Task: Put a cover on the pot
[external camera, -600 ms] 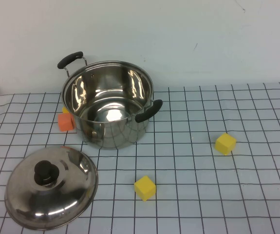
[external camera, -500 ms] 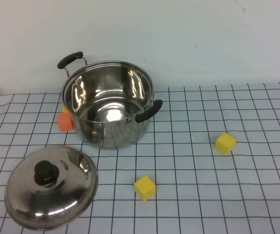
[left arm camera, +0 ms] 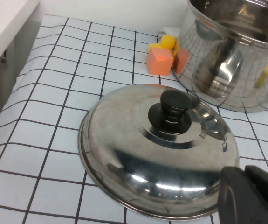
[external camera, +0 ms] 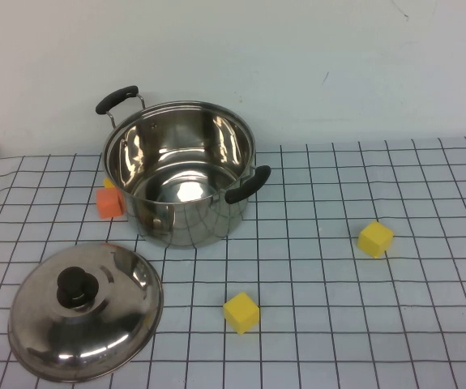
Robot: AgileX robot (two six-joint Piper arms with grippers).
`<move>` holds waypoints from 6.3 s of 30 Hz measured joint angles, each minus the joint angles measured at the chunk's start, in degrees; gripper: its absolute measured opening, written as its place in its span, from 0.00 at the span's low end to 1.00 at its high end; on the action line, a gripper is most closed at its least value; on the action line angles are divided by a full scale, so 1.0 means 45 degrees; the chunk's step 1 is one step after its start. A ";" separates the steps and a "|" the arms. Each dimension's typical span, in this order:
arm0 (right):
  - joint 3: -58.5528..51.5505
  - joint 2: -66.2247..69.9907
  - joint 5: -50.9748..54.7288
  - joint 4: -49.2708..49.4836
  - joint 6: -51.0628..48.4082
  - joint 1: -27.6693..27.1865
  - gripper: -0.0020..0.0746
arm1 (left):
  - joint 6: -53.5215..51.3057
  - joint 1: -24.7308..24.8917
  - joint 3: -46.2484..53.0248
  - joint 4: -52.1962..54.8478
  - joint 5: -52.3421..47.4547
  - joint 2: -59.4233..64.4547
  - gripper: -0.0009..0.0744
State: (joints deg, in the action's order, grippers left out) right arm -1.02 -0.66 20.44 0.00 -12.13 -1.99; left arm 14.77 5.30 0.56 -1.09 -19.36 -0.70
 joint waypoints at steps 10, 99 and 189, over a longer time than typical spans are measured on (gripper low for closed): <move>0.0000 0.0000 0.0000 0.0000 0.0000 0.0000 0.04 | 0.0014 0.0000 0.0000 0.0000 0.0000 0.0000 0.01; 0.0000 0.0000 0.0000 0.0000 0.0000 0.0000 0.04 | -0.1648 0.0002 -0.5680 0.0918 1.7004 2.4352 0.85; 0.0000 0.0000 0.0000 0.0000 0.0000 0.0000 0.04 | 0.0009 0.2800 -2.1489 0.0976 0.2683 2.6601 0.43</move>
State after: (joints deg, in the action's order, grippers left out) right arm -1.02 -0.66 20.44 0.00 -12.13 -1.99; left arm 14.81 17.90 -96.14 3.30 -7.28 119.00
